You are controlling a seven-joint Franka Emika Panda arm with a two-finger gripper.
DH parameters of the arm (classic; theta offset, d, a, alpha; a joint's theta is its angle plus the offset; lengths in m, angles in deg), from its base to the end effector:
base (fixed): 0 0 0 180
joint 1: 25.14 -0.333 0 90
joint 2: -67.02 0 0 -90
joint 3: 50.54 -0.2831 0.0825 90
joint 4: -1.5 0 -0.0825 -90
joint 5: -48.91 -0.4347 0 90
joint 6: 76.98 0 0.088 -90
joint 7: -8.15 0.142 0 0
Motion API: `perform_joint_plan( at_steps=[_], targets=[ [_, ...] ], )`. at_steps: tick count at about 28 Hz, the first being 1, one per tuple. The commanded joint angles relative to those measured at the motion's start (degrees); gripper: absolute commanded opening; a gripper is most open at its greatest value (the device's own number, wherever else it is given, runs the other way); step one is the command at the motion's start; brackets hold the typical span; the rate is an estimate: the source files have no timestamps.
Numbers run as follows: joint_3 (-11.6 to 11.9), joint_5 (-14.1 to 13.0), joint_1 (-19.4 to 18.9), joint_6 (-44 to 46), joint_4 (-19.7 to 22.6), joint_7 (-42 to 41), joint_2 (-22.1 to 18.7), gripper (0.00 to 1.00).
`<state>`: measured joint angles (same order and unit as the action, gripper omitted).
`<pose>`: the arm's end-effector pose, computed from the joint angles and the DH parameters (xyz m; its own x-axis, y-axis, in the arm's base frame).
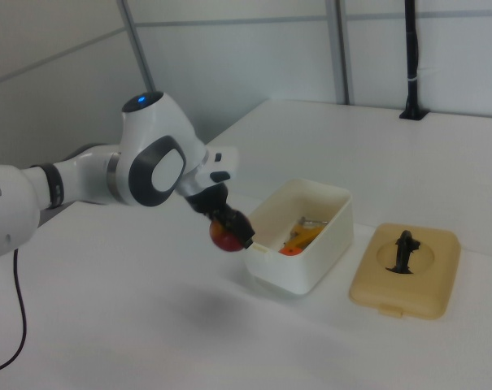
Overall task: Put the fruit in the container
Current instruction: 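Lift the red apple and carry it over the container, then release the apple into the container and raise the gripper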
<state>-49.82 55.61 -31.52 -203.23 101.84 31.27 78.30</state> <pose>0.6893 0.0613 0.3963 0.9332 -0.2348 0.2722 -0.2452 -0.9695 0.0044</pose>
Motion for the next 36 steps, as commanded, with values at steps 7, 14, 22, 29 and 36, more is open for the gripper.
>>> perform_joint_plan(
  at_steps=[7,14,22,29,36],
  targets=[
    [0.6,0.1,1.2,-5.8,-11.2,9.0,11.0,0.00],
    [0.6,6.6,1.2,-9.6,-12.5,18.0,14.9,0.11],
    [0.5,7.0,1.1,-9.5,-12.7,18.9,15.0,1.00],
    [0.4,6.6,1.2,-6.3,-11.8,15.7,12.6,1.00],
    [0.4,2.5,2.2,8.0,-11.7,0.7,9.7,1.00]
  ],
)
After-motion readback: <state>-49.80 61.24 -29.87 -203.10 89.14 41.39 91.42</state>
